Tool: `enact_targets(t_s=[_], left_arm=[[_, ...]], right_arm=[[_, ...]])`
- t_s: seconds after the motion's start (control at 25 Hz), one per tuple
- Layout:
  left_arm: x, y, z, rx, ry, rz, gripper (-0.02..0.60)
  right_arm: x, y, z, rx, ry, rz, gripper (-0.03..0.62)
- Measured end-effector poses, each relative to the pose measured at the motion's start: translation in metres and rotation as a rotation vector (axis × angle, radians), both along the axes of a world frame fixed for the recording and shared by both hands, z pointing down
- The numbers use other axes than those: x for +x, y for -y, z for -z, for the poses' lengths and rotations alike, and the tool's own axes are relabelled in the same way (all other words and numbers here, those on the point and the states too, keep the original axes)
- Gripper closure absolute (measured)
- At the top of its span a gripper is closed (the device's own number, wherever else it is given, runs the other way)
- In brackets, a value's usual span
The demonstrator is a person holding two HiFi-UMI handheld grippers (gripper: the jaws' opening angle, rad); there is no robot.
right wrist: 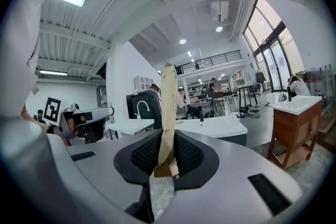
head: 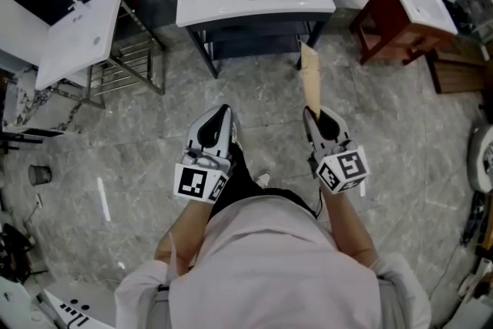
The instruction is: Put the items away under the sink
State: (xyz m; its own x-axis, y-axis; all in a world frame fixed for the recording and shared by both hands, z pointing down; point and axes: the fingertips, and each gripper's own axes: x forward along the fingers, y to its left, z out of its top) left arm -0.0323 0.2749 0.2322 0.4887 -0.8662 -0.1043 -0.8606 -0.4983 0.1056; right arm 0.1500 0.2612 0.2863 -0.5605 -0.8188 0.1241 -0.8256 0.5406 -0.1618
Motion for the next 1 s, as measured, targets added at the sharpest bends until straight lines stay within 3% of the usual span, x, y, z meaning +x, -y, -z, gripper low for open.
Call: enact_targets(t_s=[0.44,0.84,1.0], left_arm=[[-0.020,0.056,-0.017,-0.023,-0.031,-0.019,0.578],[-0.045,0.134,-0.027,-0.055,-0.059,-0.031,0.578],[-0.057,0.171,-0.016,-0.032,-0.062,-0.031,0.578]], right_arm=[[-0.010,0.035,-0.003,-0.029,-0.041,-0.035,0.520],[-0.035,0.099,-0.007,-0.065,-0.073,-0.039,0.520],[-0.049,0.129,-0.005,-0.075,-0.079,-0.034,0.520]])
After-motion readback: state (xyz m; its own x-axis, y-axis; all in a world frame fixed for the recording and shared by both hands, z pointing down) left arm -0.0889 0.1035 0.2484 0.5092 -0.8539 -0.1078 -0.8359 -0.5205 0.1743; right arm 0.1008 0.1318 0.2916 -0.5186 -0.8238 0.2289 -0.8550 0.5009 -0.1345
